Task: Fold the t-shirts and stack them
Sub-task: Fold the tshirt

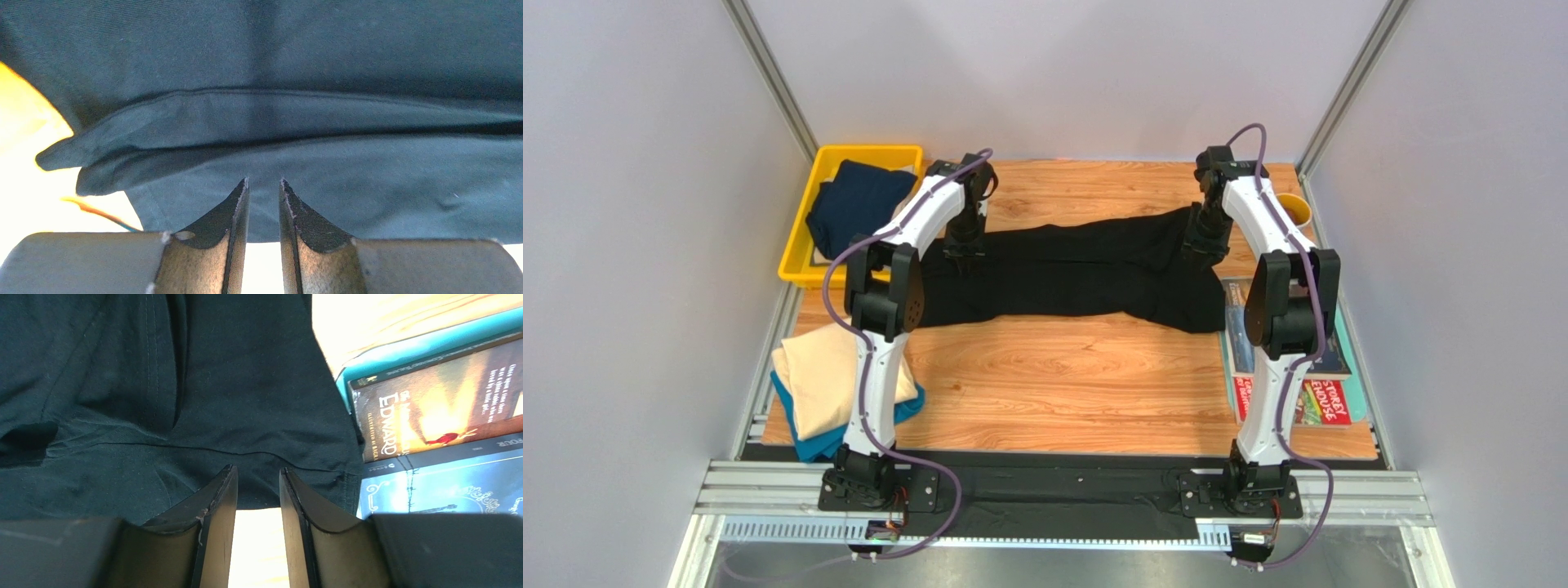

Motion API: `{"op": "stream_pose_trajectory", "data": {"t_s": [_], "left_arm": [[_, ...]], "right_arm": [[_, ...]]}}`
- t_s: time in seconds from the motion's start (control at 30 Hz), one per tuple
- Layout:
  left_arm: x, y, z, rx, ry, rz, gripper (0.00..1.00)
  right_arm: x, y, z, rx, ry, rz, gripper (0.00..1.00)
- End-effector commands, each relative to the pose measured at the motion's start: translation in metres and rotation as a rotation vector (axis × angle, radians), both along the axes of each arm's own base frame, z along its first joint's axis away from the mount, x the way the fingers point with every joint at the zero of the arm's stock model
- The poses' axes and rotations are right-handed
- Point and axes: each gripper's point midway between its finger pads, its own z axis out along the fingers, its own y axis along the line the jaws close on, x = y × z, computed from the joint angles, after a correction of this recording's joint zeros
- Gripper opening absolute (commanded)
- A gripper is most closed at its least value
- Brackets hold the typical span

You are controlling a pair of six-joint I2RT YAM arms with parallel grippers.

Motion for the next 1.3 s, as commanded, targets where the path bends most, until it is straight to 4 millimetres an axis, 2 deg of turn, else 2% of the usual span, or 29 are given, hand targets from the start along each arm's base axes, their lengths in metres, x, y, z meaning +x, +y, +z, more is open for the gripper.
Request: {"op": "stream_pose_trajectory", "data": {"t_s": [0.0,0.17,0.43,0.63,0.67,0.8,0.83,0.9,0.93,0.97,1.03,1.13,1.27], "left_arm": [[0.006,-0.005,0.004,-0.029,-0.04,-0.024,0.3],[0.009,-0.013,-0.011,-0.056,-0.005,-0.03,0.3],[-0.008,-0.015,-0.035,-0.072,0.073,-0.025,0.3],[-0.018,-0.012,-0.045,-0.063,0.105,-0.02,0.29],[-0.018,-0.012,-0.044,-0.063,0.101,-0.022,0.29],[-0.02,-0.006,-0.04,-0.035,0.108,-0.023,0.25],[-0.023,-0.005,-0.04,-0.028,0.115,-0.026,0.22],[-0.028,-0.001,-0.037,-0.019,0.136,-0.027,0.04],[-0.031,0.001,-0.036,-0.018,0.151,-0.029,0.0],[-0.034,0.003,-0.035,-0.025,0.166,-0.027,0.0],[-0.048,0.007,-0.037,-0.023,0.219,-0.024,0.0],[-0.063,0.016,-0.037,-0.03,0.257,-0.007,0.0],[-0.073,0.034,-0.031,-0.02,0.266,0.018,0.0]], "right_arm": [[-0.003,0.009,-0.004,0.011,0.015,-0.001,0.36],[-0.007,0.012,-0.011,0.017,0.046,-0.005,0.37],[-0.025,0.014,-0.029,-0.021,0.15,-0.015,0.36],[-0.036,0.011,-0.05,-0.042,0.224,-0.031,0.36],[-0.039,0.01,-0.06,-0.048,0.256,-0.032,0.35],[-0.043,0.008,-0.074,-0.063,0.318,-0.037,0.31],[-0.037,0.007,-0.072,-0.067,0.308,-0.037,0.25],[-0.035,0.004,-0.072,-0.085,0.319,-0.04,0.19],[-0.028,0.003,-0.074,-0.091,0.317,-0.038,0.07],[-0.028,0.0,-0.074,-0.095,0.329,-0.041,0.02],[-0.024,-0.004,-0.077,-0.097,0.337,-0.049,0.0],[-0.012,-0.013,-0.072,-0.083,0.308,-0.072,0.0],[0.008,-0.028,-0.068,-0.063,0.26,-0.083,0.0]]}}
